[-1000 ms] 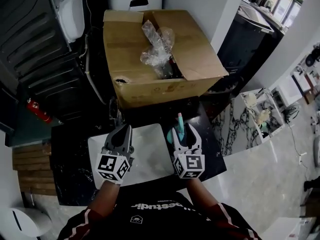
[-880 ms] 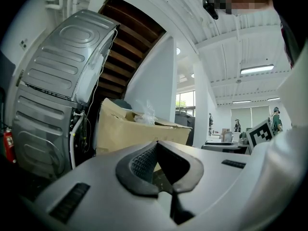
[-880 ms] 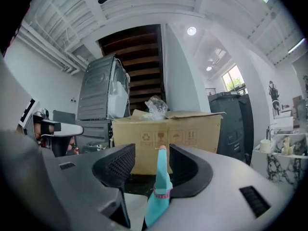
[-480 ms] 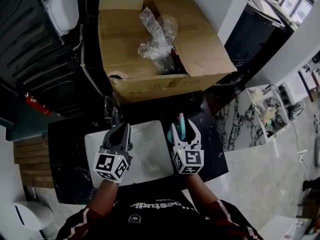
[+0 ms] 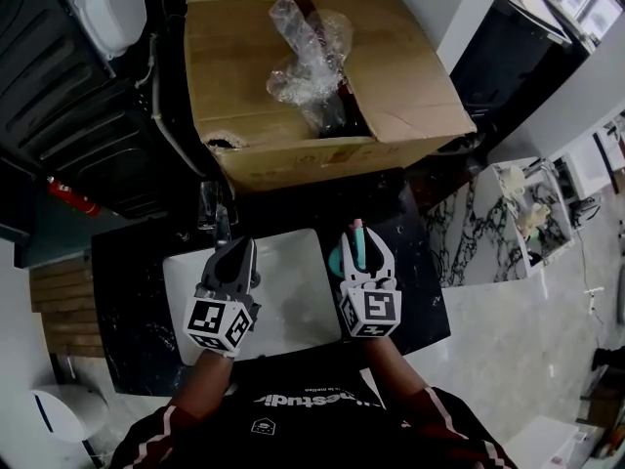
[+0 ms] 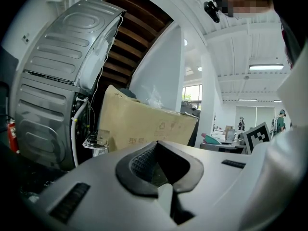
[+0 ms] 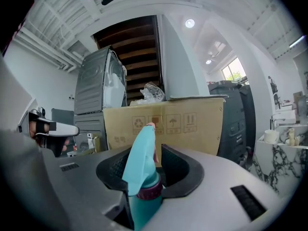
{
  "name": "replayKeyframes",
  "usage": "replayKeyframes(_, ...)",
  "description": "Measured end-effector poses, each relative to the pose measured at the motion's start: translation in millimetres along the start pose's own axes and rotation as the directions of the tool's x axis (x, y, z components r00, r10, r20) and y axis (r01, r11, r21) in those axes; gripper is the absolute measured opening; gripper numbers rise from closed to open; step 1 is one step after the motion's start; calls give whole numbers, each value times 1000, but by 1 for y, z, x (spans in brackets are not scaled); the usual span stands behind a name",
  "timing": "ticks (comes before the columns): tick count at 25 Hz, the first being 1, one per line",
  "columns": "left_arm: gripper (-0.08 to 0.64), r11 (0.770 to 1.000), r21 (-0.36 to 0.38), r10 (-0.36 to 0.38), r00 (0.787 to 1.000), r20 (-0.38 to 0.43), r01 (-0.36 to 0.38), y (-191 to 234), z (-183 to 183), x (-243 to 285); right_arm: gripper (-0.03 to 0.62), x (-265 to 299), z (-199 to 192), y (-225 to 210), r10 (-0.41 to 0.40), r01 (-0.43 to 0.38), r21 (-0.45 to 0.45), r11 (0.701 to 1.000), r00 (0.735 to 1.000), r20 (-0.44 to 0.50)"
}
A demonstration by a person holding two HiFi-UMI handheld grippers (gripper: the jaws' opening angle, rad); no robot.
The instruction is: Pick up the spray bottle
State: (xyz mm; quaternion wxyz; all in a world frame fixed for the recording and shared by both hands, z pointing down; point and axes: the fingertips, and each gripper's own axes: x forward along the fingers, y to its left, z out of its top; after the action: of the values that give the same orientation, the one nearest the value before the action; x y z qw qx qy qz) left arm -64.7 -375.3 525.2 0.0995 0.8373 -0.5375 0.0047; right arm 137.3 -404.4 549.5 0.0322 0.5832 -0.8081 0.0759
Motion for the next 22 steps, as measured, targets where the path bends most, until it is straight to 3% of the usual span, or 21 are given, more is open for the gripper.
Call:
replayKeyframes(8,15,1000,-14,10,1000,-9,-11,2,-8,-4,121,-1,3,1,-2,2,-44,999,1000,8)
replayKeyframes(22,15,999,8,31,999,41,-31,6,11,-31,117,-16,4,19,4,-6,-82,997,1000,-19)
